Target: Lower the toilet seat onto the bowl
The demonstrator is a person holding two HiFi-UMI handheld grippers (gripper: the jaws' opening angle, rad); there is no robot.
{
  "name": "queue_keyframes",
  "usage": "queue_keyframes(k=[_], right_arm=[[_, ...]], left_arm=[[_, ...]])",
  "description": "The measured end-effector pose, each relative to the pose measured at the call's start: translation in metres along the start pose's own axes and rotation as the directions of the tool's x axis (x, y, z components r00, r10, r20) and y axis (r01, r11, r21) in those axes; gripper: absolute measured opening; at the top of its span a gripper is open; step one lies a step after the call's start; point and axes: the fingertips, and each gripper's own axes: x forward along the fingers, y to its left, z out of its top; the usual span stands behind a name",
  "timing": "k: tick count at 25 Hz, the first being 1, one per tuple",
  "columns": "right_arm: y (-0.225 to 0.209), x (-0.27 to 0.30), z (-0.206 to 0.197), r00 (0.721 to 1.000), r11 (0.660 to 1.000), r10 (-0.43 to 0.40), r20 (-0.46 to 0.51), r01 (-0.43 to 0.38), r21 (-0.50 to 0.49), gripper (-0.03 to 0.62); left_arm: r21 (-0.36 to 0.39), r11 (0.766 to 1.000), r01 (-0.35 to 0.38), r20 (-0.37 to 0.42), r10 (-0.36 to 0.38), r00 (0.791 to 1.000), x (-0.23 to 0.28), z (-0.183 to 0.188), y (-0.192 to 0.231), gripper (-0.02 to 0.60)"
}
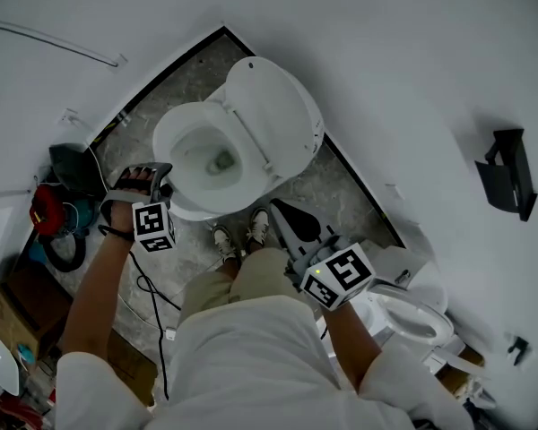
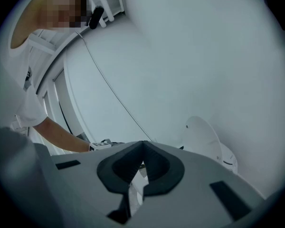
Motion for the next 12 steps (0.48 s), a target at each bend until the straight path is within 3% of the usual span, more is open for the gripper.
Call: queue_keyframes(k=[7,12], right_arm=[[0.013,0.004,0.001,1.0,1.0,0.017,-0.001,-0.017,-0.014,-0.002],[0.015,0.004,-0.008,1.0,1.0,0.014,-0.022,-0.015,-0.015,-0.002]], left_arm=[[-0.106,0.993,0.043,0.03,-0.04,0.999,-0.001,-0.014,-0.023,0.218],[-0.221,0.971,0.09,0.096,-0.071,0.993,0.0,-0.019,-0.036,0.229]])
